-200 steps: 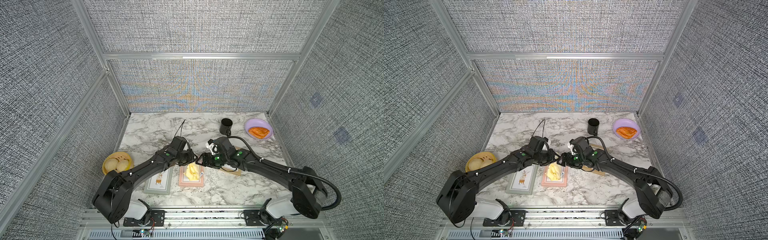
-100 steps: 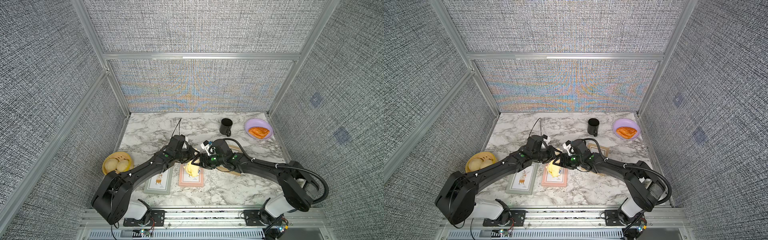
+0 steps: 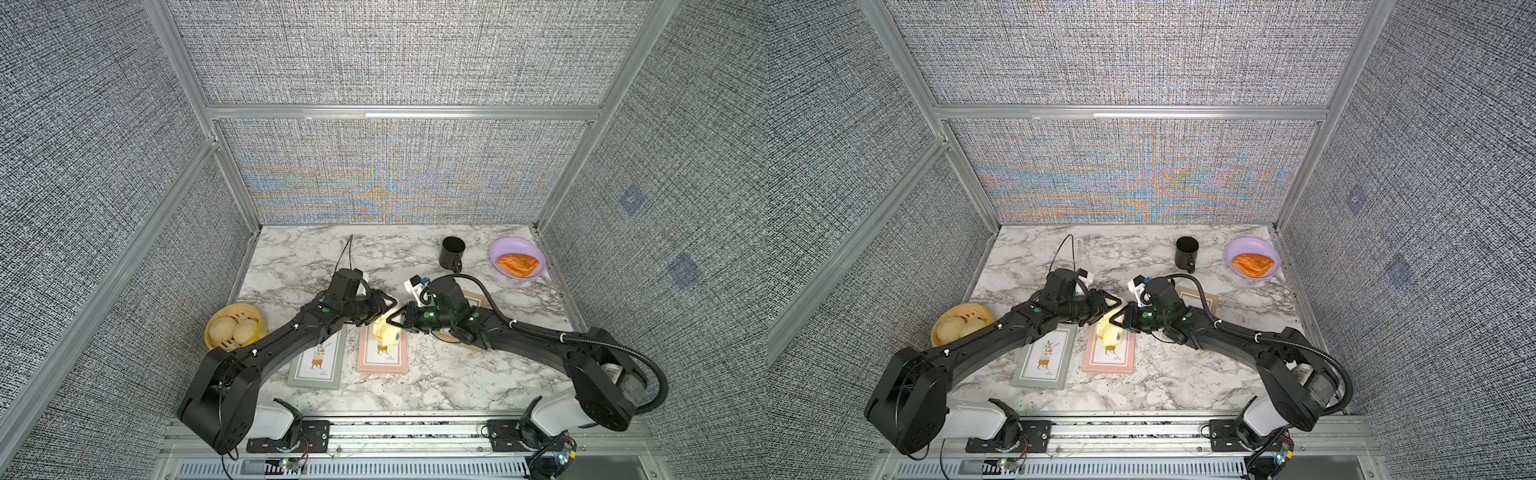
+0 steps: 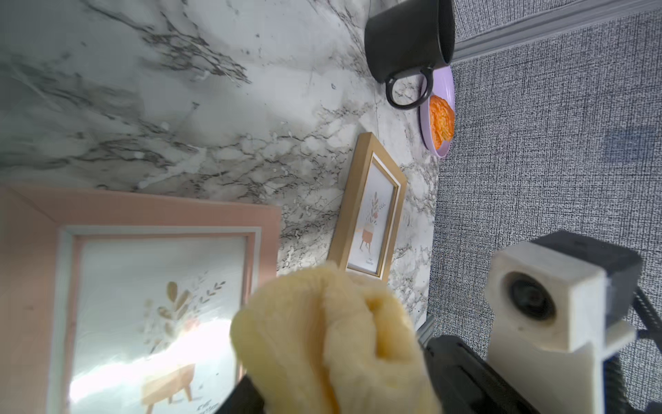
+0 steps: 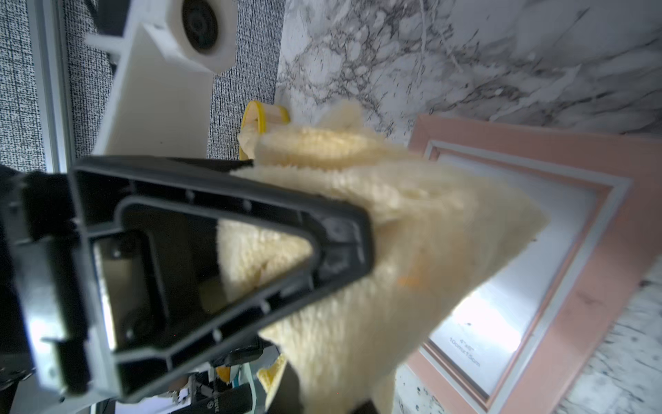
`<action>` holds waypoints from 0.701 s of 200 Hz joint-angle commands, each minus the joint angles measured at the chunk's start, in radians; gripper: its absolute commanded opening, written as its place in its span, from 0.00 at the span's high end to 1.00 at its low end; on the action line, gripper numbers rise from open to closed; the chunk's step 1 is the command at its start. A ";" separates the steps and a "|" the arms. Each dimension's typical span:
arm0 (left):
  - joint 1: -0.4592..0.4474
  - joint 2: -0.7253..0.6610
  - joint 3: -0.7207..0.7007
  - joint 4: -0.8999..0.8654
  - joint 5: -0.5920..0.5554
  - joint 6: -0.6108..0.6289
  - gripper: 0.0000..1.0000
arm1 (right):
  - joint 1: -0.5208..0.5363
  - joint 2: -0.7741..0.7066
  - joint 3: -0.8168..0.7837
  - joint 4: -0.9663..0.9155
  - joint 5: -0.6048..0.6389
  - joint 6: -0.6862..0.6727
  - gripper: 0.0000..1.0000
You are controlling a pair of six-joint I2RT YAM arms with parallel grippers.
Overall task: Wipe the picture frame with a cloth
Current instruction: Adjust the cleaning item.
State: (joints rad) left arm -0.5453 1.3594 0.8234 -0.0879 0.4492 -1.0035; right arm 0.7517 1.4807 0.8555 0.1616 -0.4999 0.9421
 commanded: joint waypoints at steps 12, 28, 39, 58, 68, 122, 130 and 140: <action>0.098 -0.044 0.046 -0.221 -0.119 0.129 0.35 | -0.017 -0.061 0.015 -0.311 0.077 -0.101 1.00; 0.116 -0.051 0.055 -0.272 -0.165 0.181 0.33 | -0.027 -0.063 0.056 -0.441 0.095 -0.144 1.00; 0.117 -0.040 0.061 -0.302 -0.173 0.225 0.33 | -0.027 -0.050 0.098 -0.519 0.114 -0.177 1.00; 0.117 0.010 0.057 -0.326 -0.119 0.313 0.33 | -0.027 -0.003 0.201 -0.624 0.140 -0.219 1.00; 0.116 0.026 0.033 -0.320 -0.113 0.321 0.34 | -0.027 0.034 0.254 -0.673 0.156 -0.235 1.00; 0.113 0.058 -0.083 -0.235 -0.066 0.377 0.46 | -0.019 0.206 0.449 -0.765 0.280 -0.201 1.00; 0.114 0.060 -0.093 -0.234 -0.064 0.382 0.48 | -0.012 0.230 0.473 -0.764 0.298 -0.192 1.00; 0.114 0.061 -0.106 -0.234 -0.067 0.389 0.49 | -0.001 0.267 0.508 -0.764 0.313 -0.189 1.00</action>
State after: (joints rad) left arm -0.4313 1.4158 0.7376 -0.3447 0.3584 -0.6582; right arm 0.7338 1.6936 1.3056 -0.5655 -0.2535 0.7357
